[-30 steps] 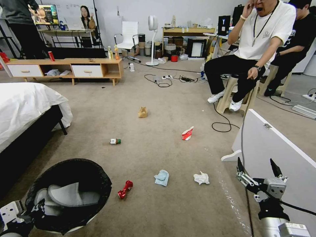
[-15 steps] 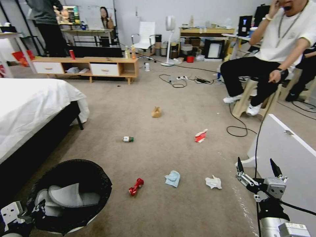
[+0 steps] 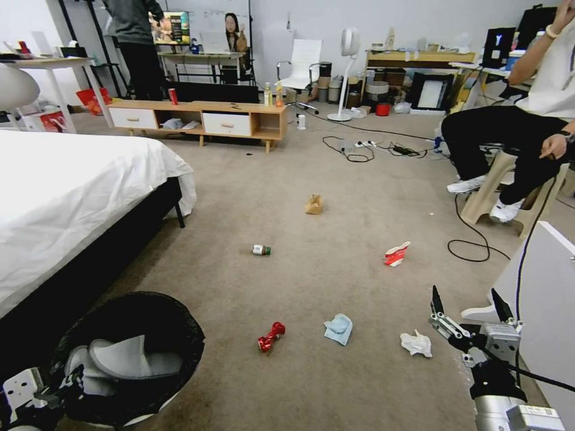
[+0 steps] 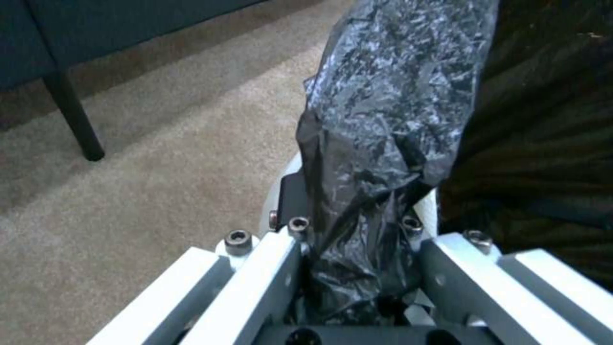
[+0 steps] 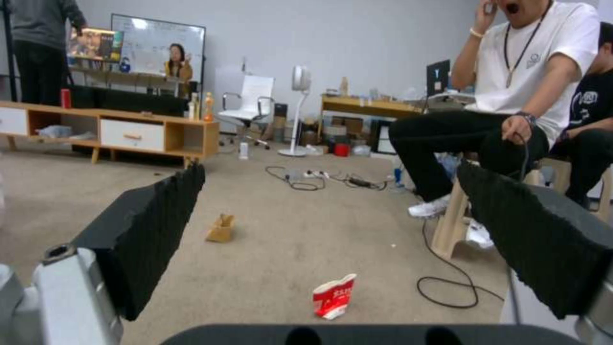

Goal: Pick up the trash bin and place the garbage on the floor into it.

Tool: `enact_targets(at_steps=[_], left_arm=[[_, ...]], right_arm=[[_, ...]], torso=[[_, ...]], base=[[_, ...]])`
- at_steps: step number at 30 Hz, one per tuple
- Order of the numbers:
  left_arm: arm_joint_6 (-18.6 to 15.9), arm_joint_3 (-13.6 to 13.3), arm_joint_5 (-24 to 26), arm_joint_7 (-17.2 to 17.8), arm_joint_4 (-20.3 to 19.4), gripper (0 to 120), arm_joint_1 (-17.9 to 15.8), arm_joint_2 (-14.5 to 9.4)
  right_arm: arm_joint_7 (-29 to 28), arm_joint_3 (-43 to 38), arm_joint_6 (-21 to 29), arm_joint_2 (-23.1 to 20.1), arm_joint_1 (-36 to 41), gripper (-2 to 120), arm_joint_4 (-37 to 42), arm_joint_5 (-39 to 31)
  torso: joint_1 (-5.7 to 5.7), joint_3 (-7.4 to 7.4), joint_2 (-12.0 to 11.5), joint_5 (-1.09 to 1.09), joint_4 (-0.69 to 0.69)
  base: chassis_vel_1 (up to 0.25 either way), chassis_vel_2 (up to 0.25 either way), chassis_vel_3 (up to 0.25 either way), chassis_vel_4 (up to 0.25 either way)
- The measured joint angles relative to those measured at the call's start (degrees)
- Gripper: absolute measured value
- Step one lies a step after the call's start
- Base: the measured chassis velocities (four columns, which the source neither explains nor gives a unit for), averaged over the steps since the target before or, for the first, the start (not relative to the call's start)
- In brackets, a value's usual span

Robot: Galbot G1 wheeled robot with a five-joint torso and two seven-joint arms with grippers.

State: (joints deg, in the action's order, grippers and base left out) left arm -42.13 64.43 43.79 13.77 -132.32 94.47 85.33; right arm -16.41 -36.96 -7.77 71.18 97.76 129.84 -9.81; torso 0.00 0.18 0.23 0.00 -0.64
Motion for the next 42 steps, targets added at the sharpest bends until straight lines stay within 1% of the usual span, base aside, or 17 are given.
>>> enact_targets(at_steps=[5, 24, 42], left_arm=[[0.0, 0.02, -0.07, -0.07, -0.12, 7, 0.09, 0.12], [0.0, 0.15, -0.28, -0.52, -0.33, 7, 0.44, 0.22], [0.0, 0.28, -0.24, -0.65, -0.22, 7, 0.44, -0.05]], right_arm=[[0.0, 0.0, 0.0, 0.0, 0.0, 100, 0.0, 0.0], [0.0, 0.0, 0.0, 0.0, 0.01, 100, 0.0, 0.0], [0.0, 0.0, 0.0, 0.0, 0.0, 100, 0.0, 0.0]], torso=[[0.0, 0.0, 0.0, 0.0, 0.02], [0.0, -0.01, 0.0, 0.0, 0.02], [0.0, 0.0, 0.0, -0.01, 0.02]], base=[[0.0, 0.0, 0.0, 0.0], [-0.009, 0.011, 0.007, -0.009], [-0.152, 0.153, 0.16, -0.142]])
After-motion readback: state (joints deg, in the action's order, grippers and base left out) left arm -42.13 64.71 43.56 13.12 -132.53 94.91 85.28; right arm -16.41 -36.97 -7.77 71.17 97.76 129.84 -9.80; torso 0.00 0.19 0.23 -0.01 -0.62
